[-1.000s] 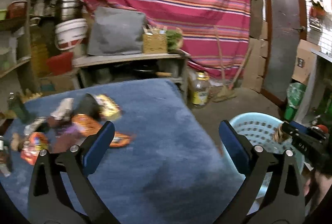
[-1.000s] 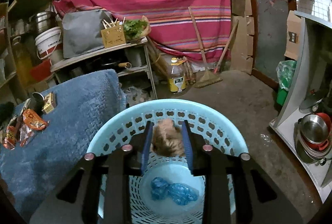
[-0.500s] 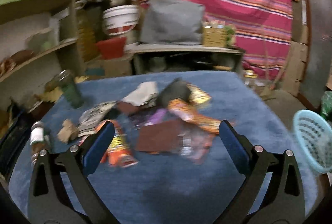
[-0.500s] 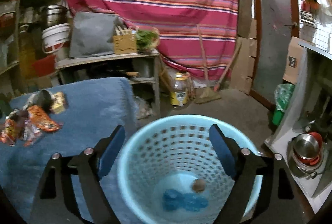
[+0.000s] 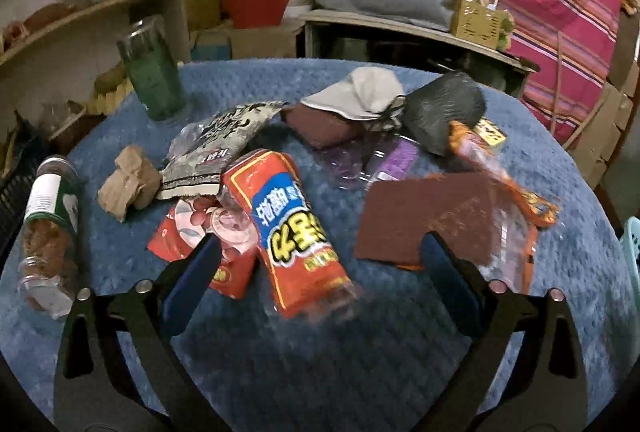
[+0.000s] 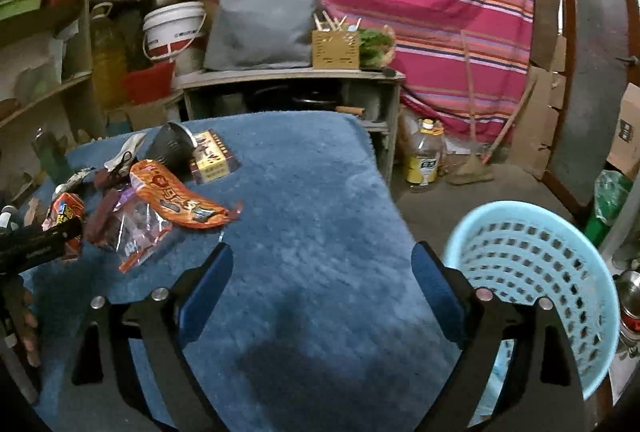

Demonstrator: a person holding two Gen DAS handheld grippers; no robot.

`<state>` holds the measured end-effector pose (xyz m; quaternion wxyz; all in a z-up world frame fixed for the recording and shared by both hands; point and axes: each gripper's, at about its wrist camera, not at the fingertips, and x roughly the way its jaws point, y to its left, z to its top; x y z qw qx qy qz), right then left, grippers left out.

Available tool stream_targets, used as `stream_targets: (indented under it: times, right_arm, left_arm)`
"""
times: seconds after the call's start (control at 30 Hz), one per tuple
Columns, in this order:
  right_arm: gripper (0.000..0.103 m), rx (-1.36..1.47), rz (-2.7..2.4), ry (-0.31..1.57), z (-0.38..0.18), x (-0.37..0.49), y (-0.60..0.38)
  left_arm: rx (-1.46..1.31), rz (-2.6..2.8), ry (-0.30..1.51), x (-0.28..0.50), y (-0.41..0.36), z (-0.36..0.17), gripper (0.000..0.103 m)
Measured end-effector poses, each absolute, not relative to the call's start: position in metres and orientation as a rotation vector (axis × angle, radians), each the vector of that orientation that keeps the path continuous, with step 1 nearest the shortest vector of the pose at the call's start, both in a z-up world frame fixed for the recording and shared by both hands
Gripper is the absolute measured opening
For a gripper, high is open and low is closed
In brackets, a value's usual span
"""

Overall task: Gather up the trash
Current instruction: 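Grasp the red snack tube with the left tool while the right tool grasps the brown scouring pad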

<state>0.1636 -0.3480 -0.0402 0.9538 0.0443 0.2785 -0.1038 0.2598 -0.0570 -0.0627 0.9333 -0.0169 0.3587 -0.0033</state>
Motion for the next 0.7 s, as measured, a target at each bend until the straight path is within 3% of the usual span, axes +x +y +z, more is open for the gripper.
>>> stream_targets:
  times: [0.13,0.23,0.37,0.7]
  right_arm:
    - [0.089,0.099,-0.204,0.607,-0.049,0.184,-0.344]
    - [0.089,0.106,-0.194,0.622,-0.051,0.192,-0.342]
    - [0.089,0.107,-0.195,0.627,-0.051,0.195,-0.340]
    - [0.089,0.124,-0.156,0.589,-0.038,0.181,-0.321]
  left_arm:
    - [-0.052,-0.036,0.792,0.274,-0.053,-0.071,0.072]
    - [-0.063,-0.041,0.804,0.280,-0.050,-0.073,0.070]
    - [-0.022,-0.020,0.807,0.284,-0.049,-0.073,0.040]
    - [0.029,-0.060,0.753,0.255,-0.038,-0.051,0.031]
